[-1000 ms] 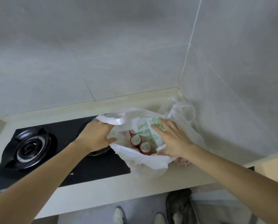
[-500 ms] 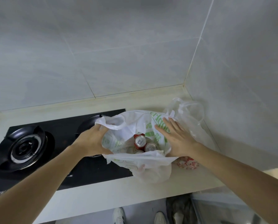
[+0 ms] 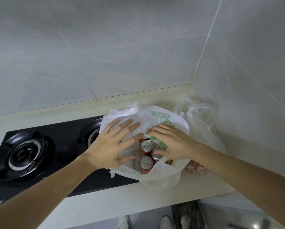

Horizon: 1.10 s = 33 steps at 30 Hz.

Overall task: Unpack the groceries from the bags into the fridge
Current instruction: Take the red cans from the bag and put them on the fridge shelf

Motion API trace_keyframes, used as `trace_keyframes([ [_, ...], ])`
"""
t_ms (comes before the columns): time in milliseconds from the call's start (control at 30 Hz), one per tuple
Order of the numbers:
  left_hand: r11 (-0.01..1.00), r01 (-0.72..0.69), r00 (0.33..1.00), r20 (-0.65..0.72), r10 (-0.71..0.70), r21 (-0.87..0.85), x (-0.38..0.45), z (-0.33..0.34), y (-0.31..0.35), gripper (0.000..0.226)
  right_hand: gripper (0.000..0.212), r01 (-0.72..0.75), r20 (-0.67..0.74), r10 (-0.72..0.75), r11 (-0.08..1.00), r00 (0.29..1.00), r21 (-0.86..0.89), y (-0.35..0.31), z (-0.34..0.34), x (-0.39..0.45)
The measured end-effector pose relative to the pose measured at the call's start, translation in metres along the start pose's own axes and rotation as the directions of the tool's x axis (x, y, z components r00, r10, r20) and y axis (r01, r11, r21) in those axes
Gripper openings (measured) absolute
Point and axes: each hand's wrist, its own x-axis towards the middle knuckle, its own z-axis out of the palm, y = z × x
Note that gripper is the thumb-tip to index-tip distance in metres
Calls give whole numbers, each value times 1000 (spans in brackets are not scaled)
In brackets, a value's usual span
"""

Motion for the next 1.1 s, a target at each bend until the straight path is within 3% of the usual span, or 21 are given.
trace_keyframes([
  [133, 1000, 21, 997, 70, -22, 11, 26, 7, -5, 85, 89, 36, 43, -36, 999, 998, 8, 0, 11, 15],
  [267, 989, 141, 963, 227, -147, 45, 35, 28, -30, 107, 112, -103, 181, 98, 995, 979, 18, 15, 18, 28],
  [400, 950, 307, 823, 483, -299, 64, 26, 58, -56, 124, 109, -188, 297, 168, 982, 940, 37, 32, 23, 30],
  [500, 931, 353, 720, 609, -333, 92, 22, 76, -63, 122, 106, -271, 361, 236, 961, 902, 50, 42, 31, 30],
  [567, 929, 361, 732, 593, -335, 80, 21, 85, -62, 119, 101, -315, 378, 268, 947, 886, 68, 43, 34, 33],
  [700, 959, 283, 833, 496, -245, -1, 21, 101, -56, 97, 89, -368, 389, 305, 925, 869, 97, 38, 39, 48],
  [833, 942, 334, 799, 540, -267, -30, 17, 115, -54, 75, 83, -449, 472, 344, 884, 812, 128, 39, 45, 53],
  [933, 932, 363, 746, 598, -292, 3, 11, 122, -55, 79, 70, -517, 544, 359, 839, 758, 167, 43, 45, 48],
  [1033, 933, 359, 769, 563, -302, 10, 8, 119, -53, 74, 60, -545, 422, 401, 777, 813, 313, 40, 37, 32],
  [1100, 943, 330, 854, 436, -283, -34, 4, 112, -47, 64, 50, -423, 211, 378, 873, 901, 244, 34, 29, 16],
])
